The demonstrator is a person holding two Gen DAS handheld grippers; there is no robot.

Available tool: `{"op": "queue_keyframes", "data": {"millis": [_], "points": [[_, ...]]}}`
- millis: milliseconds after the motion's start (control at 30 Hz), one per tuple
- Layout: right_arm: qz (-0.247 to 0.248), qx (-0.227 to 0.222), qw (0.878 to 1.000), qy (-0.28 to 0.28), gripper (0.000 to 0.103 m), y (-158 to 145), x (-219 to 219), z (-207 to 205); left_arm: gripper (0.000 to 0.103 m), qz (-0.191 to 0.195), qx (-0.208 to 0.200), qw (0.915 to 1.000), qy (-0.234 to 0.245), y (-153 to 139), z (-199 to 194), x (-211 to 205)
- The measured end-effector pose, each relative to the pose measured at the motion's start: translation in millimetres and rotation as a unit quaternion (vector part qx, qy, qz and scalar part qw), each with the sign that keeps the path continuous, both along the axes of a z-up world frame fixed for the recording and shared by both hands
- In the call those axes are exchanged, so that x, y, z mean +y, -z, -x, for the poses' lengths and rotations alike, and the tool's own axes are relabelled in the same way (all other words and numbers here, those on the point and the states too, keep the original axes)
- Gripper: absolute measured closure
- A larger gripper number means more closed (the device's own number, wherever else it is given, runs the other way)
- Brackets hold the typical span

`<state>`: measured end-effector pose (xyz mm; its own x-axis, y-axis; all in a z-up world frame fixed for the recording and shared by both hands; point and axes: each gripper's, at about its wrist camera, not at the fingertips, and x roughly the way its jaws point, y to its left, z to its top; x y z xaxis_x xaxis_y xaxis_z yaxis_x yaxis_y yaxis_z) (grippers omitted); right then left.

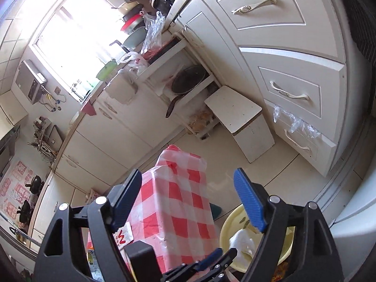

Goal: Collect trash
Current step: 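Carry the tissue and plastic sheet to the yellow bucket and release them, then return both tools over the table toward the yellow snack wrapper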

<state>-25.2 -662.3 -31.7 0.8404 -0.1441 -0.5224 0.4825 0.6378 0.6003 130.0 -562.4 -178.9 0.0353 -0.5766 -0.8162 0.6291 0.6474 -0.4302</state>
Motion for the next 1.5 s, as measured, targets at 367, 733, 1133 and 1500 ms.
{"op": "queue_keyframes", "data": {"millis": [367, 733, 1133, 1500], "points": [[0.033, -0.003, 0.999, -0.03, 0.026, -10.7, 34.3, -18.8, 0.04, 0.042, -0.013, 0.9984, -0.034, -57.0, 17.1, 105.6], [0.092, 0.058, 0.98, -0.164, 0.025, 9.3, 152.1, -79.5, 0.027, 0.003, -0.091, 0.9807, -0.173, -94.5, 67.0, 333.1], [0.101, 0.115, 0.964, -0.219, 0.023, 54.0, 237.9, -95.7, 0.025, 0.004, -0.068, 0.9673, -0.244, -86.8, 83.3, 440.1], [0.092, 0.17, 0.961, -0.198, 0.023, 89.4, 232.6, -103.4, 0.025, 0.014, -0.069, 0.9631, -0.26, -88.7, 84.0, 454.7]]}}
